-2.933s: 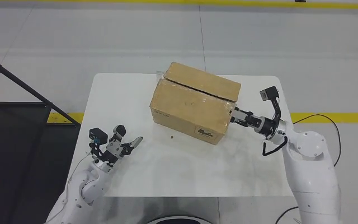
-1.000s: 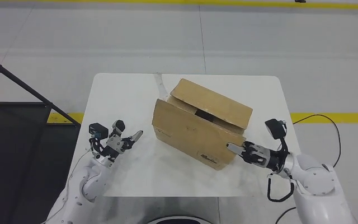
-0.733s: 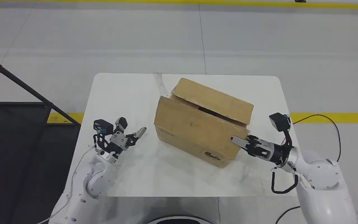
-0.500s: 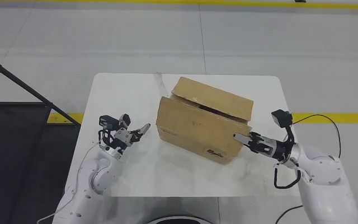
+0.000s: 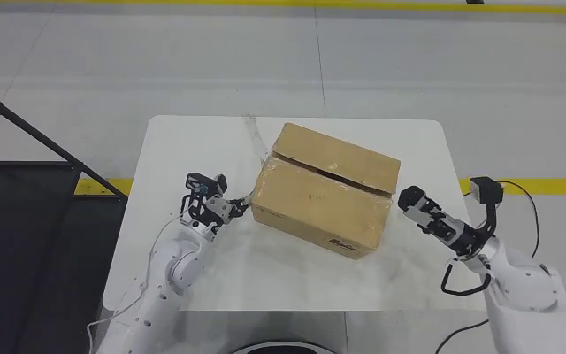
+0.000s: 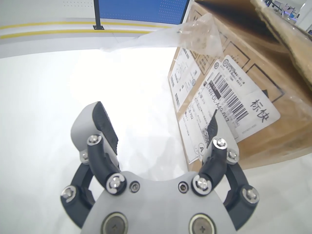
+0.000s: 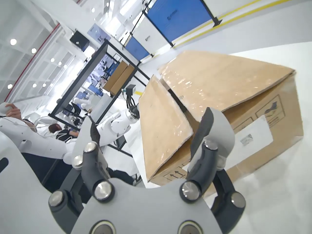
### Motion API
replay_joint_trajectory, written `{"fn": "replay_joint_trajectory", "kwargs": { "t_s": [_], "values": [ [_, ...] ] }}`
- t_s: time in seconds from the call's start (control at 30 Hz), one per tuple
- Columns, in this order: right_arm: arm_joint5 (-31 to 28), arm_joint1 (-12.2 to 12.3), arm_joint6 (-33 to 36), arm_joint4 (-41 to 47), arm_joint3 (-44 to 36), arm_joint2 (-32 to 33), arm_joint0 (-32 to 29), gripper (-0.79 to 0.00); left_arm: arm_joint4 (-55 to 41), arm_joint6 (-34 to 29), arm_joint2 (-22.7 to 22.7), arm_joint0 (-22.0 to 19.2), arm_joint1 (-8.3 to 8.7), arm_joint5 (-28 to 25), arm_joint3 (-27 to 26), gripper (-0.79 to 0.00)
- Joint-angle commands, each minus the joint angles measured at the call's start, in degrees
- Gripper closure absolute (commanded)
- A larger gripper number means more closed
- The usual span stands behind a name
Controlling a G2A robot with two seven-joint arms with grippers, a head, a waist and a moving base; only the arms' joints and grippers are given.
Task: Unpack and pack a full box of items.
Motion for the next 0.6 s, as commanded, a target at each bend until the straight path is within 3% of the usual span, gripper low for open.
{"fn": "replay_joint_trajectory", "kwargs": {
  "t_s": [0.0, 0.57],
  "values": [
    [-0.4, 0.0, -1.6, 0.0, -0.6, 0.9, -1.3, -0.785, 0.3, 0.1, 0.6, -0.1, -0.11, -0.2, 0.1, -0.785],
    [-1.0, 0.6, -3.8, 0.2, -0.2, 1.4, -2.6, -0.785, 5.8, 1.1, 3.5, 3.8, -0.21, -2.4, -4.2, -0.785]
  ]
}}
